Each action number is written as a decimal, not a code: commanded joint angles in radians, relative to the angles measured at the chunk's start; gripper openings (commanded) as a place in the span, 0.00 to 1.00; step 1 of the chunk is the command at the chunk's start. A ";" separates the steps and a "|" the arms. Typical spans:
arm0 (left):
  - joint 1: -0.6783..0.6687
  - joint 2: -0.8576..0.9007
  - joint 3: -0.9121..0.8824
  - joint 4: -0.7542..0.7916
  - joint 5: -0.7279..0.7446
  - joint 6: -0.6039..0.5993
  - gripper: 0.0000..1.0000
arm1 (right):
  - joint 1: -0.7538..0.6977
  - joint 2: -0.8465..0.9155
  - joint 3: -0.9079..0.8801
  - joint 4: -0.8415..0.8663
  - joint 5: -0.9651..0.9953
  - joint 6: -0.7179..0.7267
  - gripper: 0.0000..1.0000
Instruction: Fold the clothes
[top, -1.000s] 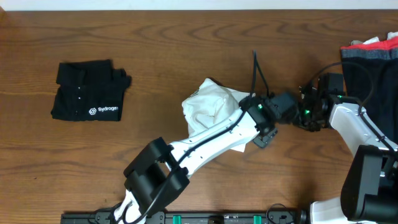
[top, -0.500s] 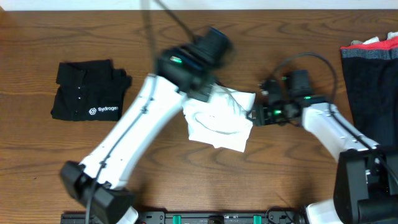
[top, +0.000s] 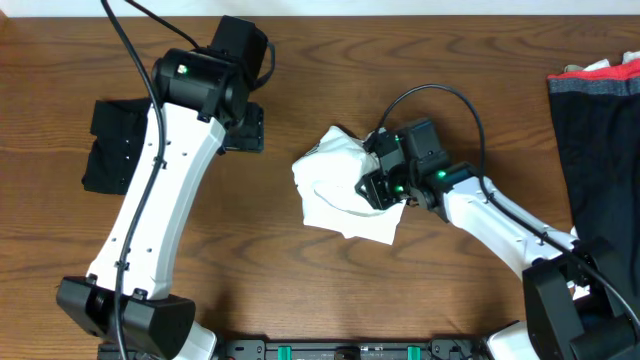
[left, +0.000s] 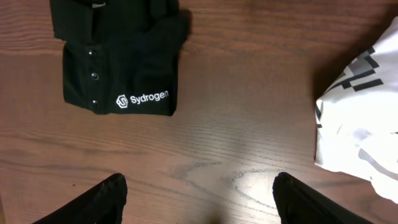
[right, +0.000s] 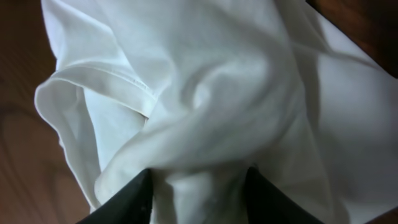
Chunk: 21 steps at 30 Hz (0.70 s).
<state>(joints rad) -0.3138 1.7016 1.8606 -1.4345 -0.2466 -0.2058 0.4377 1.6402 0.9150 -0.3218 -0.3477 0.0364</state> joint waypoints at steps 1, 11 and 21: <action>0.008 -0.009 0.008 0.005 -0.009 0.002 0.77 | 0.031 -0.021 0.006 0.003 0.061 0.000 0.36; 0.008 -0.009 0.008 0.011 -0.009 0.002 0.78 | -0.043 -0.031 0.046 0.003 0.156 0.082 0.01; 0.008 -0.009 0.008 0.024 -0.009 0.002 0.78 | -0.231 -0.034 0.125 0.026 0.068 0.032 0.03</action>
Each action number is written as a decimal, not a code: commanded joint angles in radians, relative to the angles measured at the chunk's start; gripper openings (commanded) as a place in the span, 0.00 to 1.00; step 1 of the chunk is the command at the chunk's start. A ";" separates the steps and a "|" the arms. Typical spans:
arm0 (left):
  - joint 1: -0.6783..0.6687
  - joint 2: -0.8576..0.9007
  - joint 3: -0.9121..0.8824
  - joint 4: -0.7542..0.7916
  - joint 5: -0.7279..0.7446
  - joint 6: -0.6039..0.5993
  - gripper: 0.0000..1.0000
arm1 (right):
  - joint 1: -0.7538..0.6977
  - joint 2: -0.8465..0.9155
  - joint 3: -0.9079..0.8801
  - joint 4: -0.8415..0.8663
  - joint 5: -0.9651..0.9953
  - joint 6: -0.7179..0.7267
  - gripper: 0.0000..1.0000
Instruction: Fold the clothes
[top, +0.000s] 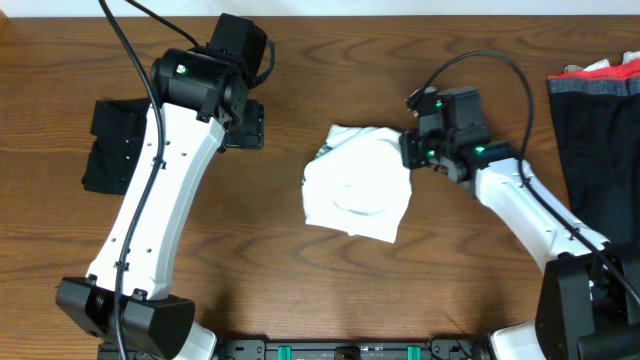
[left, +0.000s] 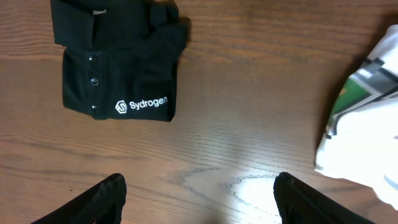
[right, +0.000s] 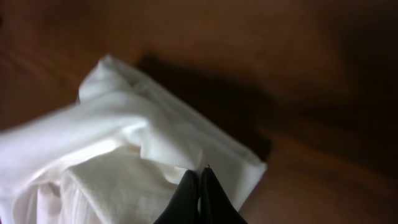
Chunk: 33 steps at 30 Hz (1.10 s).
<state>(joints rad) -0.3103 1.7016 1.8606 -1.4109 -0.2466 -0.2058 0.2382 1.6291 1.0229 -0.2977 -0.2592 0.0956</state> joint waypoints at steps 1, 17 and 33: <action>0.005 -0.009 0.008 0.002 -0.009 0.002 0.78 | -0.041 -0.022 0.017 0.003 -0.006 -0.031 0.03; 0.005 -0.009 0.009 0.005 -0.009 0.003 0.79 | -0.043 -0.029 0.017 -0.108 -0.148 -0.058 0.50; 0.005 -0.009 0.008 0.027 -0.009 0.002 0.79 | 0.108 0.041 0.017 -0.108 0.173 0.076 0.35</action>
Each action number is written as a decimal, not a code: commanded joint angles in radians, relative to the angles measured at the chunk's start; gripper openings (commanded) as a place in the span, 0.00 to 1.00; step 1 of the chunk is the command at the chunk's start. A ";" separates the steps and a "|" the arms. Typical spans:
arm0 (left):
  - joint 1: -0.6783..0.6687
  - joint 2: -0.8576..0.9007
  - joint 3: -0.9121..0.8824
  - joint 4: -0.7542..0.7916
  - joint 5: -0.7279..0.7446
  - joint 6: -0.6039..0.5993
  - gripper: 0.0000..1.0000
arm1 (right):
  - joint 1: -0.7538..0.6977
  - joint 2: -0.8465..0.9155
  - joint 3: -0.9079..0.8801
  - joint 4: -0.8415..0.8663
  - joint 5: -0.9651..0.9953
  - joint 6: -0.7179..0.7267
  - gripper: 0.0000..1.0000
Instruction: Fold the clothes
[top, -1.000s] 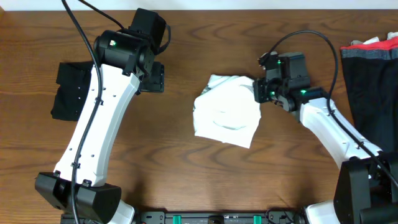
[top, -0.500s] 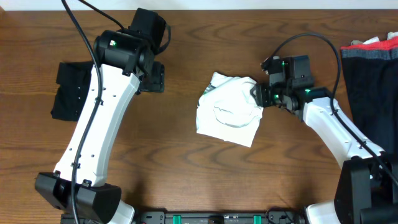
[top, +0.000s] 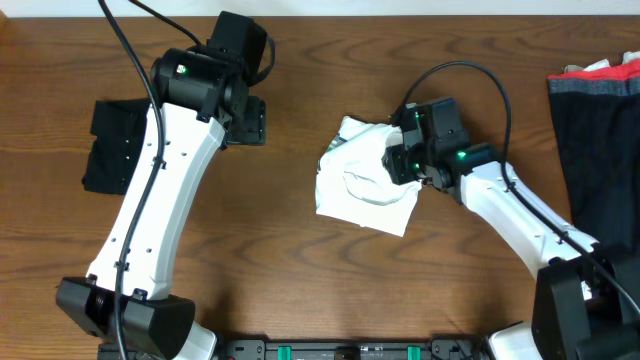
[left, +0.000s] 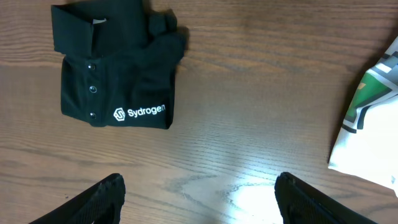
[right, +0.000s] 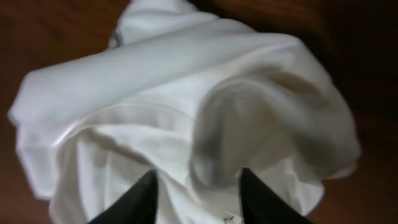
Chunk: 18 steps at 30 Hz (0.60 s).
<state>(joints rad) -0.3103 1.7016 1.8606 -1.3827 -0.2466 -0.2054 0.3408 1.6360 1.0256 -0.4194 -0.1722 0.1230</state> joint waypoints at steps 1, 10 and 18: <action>0.005 -0.009 0.008 -0.001 -0.009 0.002 0.79 | 0.005 0.040 0.014 0.025 0.086 0.048 0.33; 0.005 -0.009 0.009 0.000 -0.009 0.002 0.79 | 0.005 0.029 0.015 0.060 0.027 0.049 0.47; 0.005 -0.009 0.008 0.000 -0.009 0.002 0.79 | 0.029 0.072 0.013 0.045 0.019 0.063 0.22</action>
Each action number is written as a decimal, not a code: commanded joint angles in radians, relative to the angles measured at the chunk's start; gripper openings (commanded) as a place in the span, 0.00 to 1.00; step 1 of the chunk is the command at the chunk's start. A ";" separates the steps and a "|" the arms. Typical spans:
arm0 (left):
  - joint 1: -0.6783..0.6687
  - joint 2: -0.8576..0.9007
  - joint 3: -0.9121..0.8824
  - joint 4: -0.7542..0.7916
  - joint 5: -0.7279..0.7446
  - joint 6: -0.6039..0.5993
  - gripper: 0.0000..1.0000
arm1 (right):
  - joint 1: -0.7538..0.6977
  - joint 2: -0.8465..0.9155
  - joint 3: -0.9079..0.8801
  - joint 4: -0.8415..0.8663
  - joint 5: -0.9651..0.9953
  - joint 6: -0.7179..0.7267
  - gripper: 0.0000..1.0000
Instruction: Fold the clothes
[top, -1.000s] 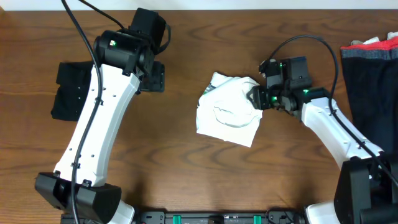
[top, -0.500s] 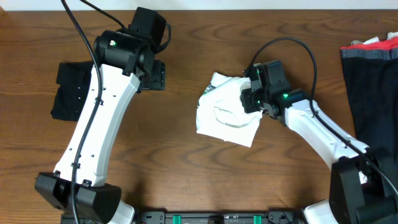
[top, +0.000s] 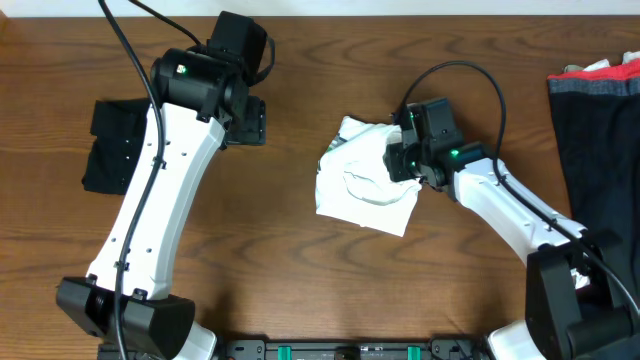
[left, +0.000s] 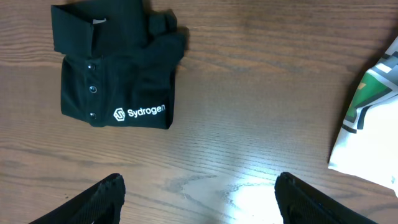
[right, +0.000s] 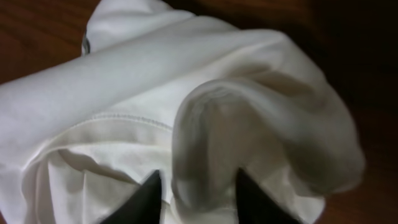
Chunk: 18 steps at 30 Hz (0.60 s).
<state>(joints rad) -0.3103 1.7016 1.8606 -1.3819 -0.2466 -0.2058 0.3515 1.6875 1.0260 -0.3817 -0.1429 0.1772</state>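
A crumpled white shirt (top: 362, 195) with a green print lies mid-table. It fills the right wrist view (right: 124, 93) and shows at the right edge of the left wrist view (left: 373, 137). My right gripper (top: 398, 160) is down on its right side, open, with a raised fold of cloth between the fingers (right: 198, 196). A folded black polo (top: 115, 145) with a white logo (left: 118, 74) lies at the far left. My left gripper (top: 245, 125) hangs open above bare wood (left: 199, 183), between the two garments.
A pile of dark clothes (top: 600, 150) with a red and white piece (top: 600, 70) on top lies at the right table edge. Bare wooden table (top: 300, 290) surrounds the white shirt.
My right gripper sits slightly lower on the shirt, its fingers a little closer together around the same fold. The shirt, the polo and my left arm have not moved.
First my right gripper was pressed into the shirt's middle with cloth bunched between its fingers. Then it was shut at the shirt's right edge, farther back. Later it stood open over the shirt, which lay a little farther right, green print showing, as now.
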 joint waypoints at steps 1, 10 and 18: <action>0.005 -0.009 0.008 -0.001 -0.009 0.002 0.79 | 0.018 0.021 0.013 0.012 -0.011 0.009 0.15; 0.005 -0.009 0.008 -0.001 -0.009 0.003 0.85 | -0.106 -0.126 0.103 -0.047 0.058 -0.037 0.01; 0.005 -0.009 0.009 0.000 -0.009 0.002 0.87 | -0.243 -0.118 0.100 -0.090 0.064 -0.082 0.05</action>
<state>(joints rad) -0.3103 1.7016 1.8606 -1.3815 -0.2466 -0.2058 0.1284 1.5406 1.1267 -0.4595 -0.0948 0.1364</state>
